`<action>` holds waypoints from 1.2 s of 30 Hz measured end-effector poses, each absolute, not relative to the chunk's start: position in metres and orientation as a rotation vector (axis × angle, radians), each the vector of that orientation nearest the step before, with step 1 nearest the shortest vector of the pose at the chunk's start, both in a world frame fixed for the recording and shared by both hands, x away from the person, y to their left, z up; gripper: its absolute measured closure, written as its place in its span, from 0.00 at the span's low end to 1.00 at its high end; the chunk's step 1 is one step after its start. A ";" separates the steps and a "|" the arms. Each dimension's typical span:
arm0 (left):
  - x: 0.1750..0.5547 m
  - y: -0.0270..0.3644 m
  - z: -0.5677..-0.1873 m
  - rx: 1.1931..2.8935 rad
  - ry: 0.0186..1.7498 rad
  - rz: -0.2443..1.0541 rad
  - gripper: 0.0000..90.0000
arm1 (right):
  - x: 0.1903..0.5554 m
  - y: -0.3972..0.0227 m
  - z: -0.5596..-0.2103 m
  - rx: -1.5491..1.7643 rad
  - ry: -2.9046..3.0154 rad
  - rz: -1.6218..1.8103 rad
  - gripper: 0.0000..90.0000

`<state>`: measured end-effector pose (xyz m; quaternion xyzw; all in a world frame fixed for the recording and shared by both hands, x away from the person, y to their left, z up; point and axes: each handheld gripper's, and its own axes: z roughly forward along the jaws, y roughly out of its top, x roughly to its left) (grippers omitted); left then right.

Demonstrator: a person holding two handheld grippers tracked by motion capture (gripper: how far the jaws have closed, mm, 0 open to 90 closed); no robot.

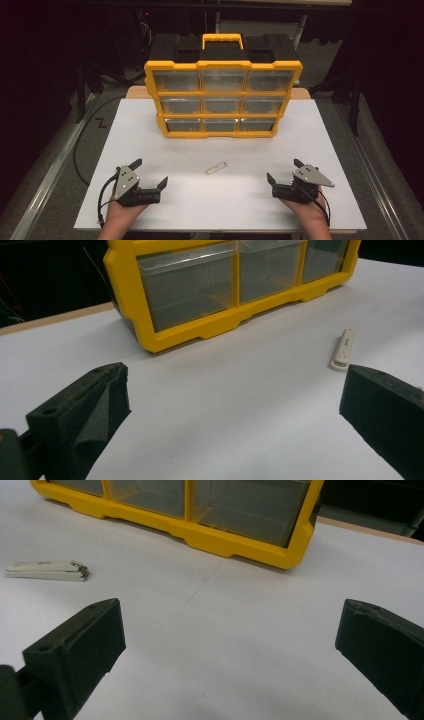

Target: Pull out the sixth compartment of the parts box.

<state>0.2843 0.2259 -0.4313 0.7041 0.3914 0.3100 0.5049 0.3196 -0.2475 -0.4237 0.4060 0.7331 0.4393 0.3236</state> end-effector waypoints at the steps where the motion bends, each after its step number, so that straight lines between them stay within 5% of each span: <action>1: 0.284 0.226 -0.431 1.699 0.945 0.748 0.01 | 0.320 -0.248 -0.424 1.059 1.923 1.143 0.01; 36: 0.292 0.224 -0.437 1.695 0.954 0.732 0.00 | 0.350 -0.236 -0.425 1.075 1.912 1.122 0.01</action>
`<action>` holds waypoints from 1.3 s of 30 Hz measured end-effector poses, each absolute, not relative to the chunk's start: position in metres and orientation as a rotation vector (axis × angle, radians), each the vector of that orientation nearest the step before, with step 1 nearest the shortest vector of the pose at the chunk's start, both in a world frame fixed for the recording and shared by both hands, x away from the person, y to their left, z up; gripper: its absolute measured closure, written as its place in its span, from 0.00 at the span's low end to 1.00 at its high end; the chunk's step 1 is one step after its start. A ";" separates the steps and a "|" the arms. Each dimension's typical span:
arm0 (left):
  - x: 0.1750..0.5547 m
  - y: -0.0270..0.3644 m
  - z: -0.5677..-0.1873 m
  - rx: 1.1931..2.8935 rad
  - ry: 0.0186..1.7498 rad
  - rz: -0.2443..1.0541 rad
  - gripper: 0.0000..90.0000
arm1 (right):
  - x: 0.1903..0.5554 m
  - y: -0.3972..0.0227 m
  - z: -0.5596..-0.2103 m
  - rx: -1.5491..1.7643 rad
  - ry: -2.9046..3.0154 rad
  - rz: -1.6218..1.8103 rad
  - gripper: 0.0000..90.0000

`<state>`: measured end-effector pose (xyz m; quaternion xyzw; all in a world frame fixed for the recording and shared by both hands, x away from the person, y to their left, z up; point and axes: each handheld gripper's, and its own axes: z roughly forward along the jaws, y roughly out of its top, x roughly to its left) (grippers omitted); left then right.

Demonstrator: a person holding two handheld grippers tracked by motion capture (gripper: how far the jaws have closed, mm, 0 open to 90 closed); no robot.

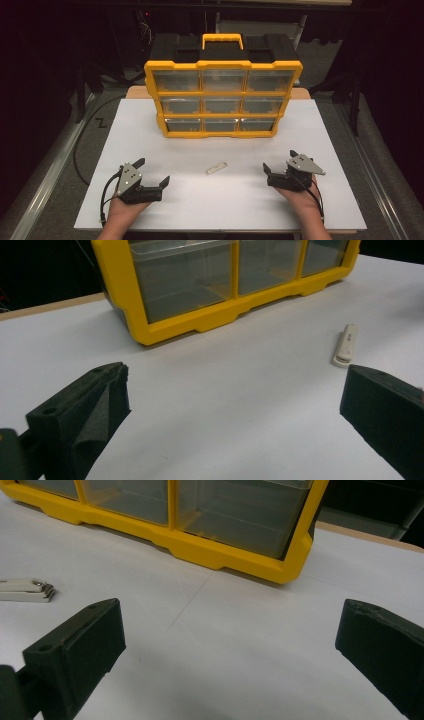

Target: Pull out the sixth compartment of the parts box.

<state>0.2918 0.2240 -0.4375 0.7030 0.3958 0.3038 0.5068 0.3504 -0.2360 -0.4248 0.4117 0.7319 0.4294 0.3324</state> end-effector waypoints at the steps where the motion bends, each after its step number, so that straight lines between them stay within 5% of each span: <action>1: 0.292 0.225 -0.437 1.687 0.960 0.727 0.00 | 0.351 -0.235 -0.425 1.077 1.916 1.119 0.01; 39: 0.295 0.225 -0.438 1.663 0.974 0.770 0.00 | 0.400 -0.223 -0.424 1.064 1.940 1.014 0.01</action>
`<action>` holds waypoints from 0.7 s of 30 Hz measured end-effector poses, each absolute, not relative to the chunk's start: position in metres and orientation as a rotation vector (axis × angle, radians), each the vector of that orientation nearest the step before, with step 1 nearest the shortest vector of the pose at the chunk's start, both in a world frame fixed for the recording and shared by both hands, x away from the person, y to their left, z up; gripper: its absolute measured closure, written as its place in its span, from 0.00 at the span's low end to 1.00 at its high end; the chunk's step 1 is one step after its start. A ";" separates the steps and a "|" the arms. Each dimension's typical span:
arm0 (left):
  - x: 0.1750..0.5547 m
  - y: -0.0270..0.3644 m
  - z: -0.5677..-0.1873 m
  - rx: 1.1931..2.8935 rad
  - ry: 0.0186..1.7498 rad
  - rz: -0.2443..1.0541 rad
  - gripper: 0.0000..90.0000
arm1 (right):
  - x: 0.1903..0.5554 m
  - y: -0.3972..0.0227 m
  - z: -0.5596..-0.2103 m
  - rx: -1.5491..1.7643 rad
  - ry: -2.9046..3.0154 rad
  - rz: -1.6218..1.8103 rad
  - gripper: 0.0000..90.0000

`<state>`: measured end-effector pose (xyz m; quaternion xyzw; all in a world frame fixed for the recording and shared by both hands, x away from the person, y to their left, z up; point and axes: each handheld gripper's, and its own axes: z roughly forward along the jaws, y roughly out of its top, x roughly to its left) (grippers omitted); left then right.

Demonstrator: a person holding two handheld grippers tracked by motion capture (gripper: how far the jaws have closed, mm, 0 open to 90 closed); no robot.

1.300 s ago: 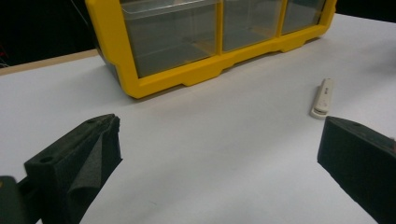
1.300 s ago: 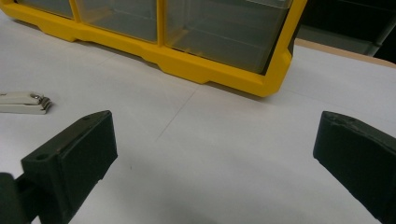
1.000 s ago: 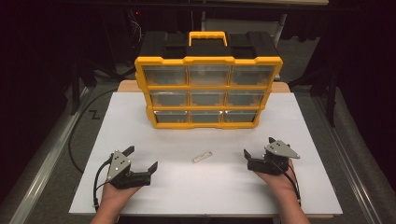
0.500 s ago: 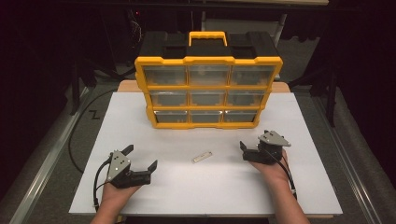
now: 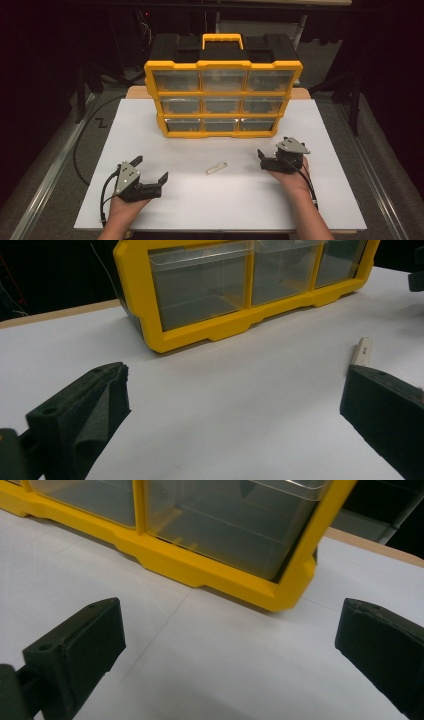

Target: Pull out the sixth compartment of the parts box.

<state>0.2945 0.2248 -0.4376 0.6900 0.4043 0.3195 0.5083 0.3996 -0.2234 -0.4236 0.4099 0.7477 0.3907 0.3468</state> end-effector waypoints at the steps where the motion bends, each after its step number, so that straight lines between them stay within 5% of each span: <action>1: 0.295 0.225 -0.438 1.663 0.974 0.770 0.00 | 0.398 -0.225 -0.423 1.061 1.936 1.009 0.01; 21: 0.295 0.229 -0.439 1.658 1.016 0.779 0.00 | 0.380 -0.242 -0.419 0.988 1.956 0.924 0.01</action>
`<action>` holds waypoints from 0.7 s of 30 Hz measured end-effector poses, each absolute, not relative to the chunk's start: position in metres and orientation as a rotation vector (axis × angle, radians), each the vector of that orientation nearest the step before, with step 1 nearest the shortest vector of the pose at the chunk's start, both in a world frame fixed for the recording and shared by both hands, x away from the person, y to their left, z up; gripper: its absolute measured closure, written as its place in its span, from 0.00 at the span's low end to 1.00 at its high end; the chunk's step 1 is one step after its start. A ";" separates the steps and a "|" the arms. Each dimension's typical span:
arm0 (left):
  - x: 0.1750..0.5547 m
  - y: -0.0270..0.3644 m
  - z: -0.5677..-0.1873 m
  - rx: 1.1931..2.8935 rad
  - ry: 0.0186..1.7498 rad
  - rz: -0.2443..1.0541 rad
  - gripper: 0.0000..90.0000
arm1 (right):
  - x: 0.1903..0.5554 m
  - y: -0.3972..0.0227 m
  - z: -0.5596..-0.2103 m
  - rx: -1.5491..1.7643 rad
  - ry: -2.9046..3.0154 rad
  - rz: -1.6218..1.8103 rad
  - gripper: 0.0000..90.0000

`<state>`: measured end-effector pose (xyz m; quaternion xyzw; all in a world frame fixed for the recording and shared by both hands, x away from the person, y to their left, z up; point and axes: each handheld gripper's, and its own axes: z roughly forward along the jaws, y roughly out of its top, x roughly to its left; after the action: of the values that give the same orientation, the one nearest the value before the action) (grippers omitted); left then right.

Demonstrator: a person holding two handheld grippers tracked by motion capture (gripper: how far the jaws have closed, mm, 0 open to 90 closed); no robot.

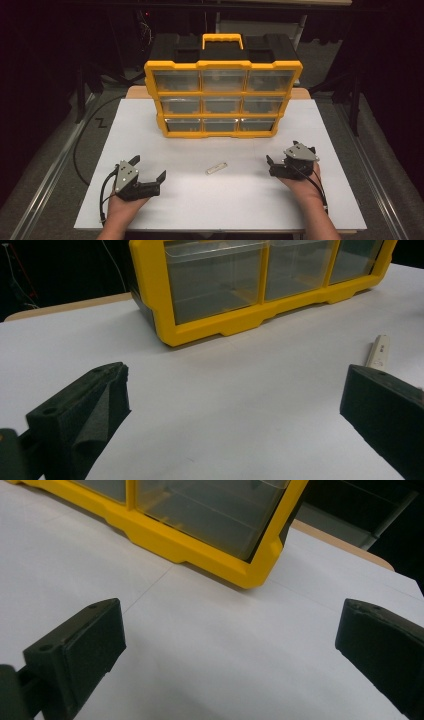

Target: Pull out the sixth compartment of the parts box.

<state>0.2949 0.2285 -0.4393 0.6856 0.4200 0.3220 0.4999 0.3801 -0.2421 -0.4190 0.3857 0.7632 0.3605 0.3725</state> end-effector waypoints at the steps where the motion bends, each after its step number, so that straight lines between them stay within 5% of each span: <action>1: 0.294 0.228 -0.439 1.658 1.014 0.780 0.00 | 0.380 -0.242 -0.419 0.985 1.960 0.919 0.01; 21: 0.292 0.230 -0.438 1.665 1.011 0.791 0.00 | 0.373 -0.220 -0.427 0.775 2.028 0.736 0.01</action>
<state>0.2922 0.2295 -0.4382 0.6875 0.4173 0.3266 0.4965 0.3735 -0.2203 -0.4266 0.3082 0.8061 0.2927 0.4117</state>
